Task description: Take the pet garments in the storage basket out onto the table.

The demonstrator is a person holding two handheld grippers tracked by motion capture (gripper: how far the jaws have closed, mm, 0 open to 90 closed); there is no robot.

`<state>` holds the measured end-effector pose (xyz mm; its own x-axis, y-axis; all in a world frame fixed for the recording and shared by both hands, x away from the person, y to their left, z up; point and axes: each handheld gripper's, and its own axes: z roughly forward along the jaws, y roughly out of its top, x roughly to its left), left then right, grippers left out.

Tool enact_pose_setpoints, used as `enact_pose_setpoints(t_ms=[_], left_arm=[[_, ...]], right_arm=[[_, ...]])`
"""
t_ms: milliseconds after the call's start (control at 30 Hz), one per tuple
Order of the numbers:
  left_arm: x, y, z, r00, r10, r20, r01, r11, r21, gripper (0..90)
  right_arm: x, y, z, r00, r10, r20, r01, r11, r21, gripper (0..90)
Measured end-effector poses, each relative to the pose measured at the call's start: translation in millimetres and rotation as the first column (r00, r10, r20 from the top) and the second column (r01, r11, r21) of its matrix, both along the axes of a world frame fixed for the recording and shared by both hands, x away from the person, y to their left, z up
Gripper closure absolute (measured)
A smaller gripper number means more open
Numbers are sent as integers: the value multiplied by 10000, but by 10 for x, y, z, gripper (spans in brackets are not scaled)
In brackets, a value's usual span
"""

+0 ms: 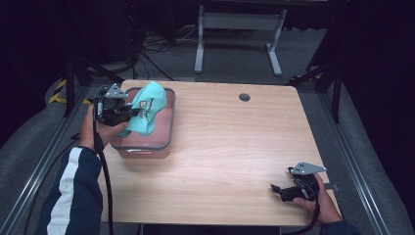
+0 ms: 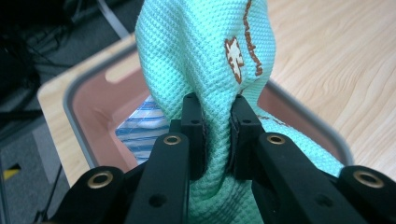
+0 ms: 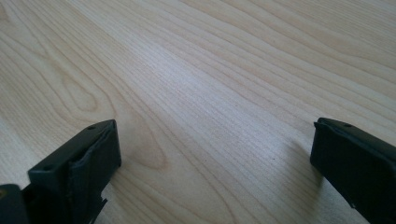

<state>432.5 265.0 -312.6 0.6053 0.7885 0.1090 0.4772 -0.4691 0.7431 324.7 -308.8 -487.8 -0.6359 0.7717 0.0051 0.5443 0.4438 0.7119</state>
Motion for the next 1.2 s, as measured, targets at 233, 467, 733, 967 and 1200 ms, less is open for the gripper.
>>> enact_pose_setpoints(t_ms=[233,467,733,967,1200], left_arm=[[-101,-64,120,9978,-348,557,359,9991,-204,796],[-239,-235,276,9902,-922,1053,989,9933,-603,796],[-333,-582,373,9741,-1826,1333,1903,9806,-470,796],[-363,-861,379,9593,-2477,1358,2540,9667,-307,796],[-341,-1223,282,9435,-3116,1132,3162,9484,-243,796]], right_arm=[[1,0,-1,10000,0,8,0,10000,21,19],[1,-5,-2,10000,18,15,-18,10000,3,19],[0,-5,-2,10000,16,16,-16,10000,3,19],[0,-5,-2,10000,14,16,-14,10000,3,19],[-2,-6,-1,10000,5,3,-5,10000,-6,19]])
